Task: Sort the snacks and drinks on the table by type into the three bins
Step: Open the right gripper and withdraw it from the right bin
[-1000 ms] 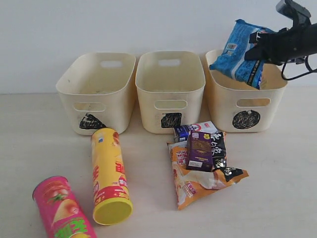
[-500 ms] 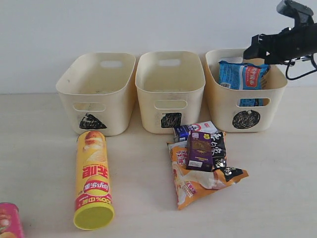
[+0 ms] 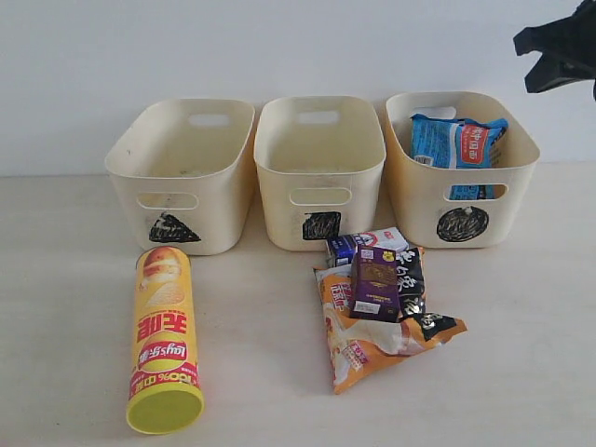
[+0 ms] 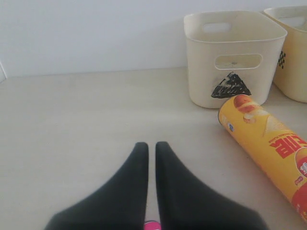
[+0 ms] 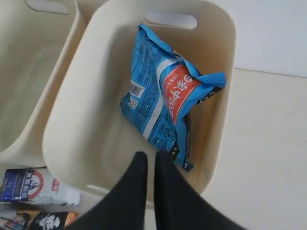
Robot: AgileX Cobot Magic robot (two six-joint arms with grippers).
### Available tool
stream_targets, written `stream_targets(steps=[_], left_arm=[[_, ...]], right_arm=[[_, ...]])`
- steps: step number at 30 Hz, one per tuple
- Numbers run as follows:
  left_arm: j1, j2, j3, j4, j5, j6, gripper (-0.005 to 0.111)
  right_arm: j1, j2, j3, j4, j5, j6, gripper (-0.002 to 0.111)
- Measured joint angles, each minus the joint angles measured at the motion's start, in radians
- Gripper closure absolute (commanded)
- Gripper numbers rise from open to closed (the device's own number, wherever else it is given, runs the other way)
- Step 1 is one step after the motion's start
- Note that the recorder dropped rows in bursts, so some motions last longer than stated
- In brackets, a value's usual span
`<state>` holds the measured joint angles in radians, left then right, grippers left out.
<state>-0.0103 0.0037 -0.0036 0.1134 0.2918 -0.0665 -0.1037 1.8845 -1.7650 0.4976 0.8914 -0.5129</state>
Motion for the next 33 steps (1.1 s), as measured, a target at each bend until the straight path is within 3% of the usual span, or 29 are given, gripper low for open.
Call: stream_targets(steps=[7, 14, 23, 25, 28, 33], left_arm=[[0.000, 0.000, 0.000, 0.000, 0.000, 0.000, 0.103], [0.000, 0.000, 0.000, 0.000, 0.000, 0.000, 0.103], [0.000, 0.000, 0.000, 0.000, 0.000, 0.000, 0.103], [0.000, 0.000, 0.000, 0.000, 0.000, 0.000, 0.103], [0.000, 0.000, 0.000, 0.000, 0.000, 0.000, 0.103], [0.000, 0.000, 0.000, 0.000, 0.000, 0.000, 0.103]], right_arm=[[0.000, -0.079, 0.044, -0.001, 0.071, 0.002, 0.108], [0.000, -0.189, 0.289, -0.002, 0.024, -0.026, 0.108], [0.000, -0.341, 0.477, 0.038, 0.063, -0.064, 0.107], [0.000, -0.349, 0.515, 0.059, 0.102, -0.078, 0.100], [0.000, -0.351, 0.578, 0.112, 0.134, -0.119, 0.080], [0.010, -0.351, 0.688, 0.207, 0.114, -0.242, 0.026]])
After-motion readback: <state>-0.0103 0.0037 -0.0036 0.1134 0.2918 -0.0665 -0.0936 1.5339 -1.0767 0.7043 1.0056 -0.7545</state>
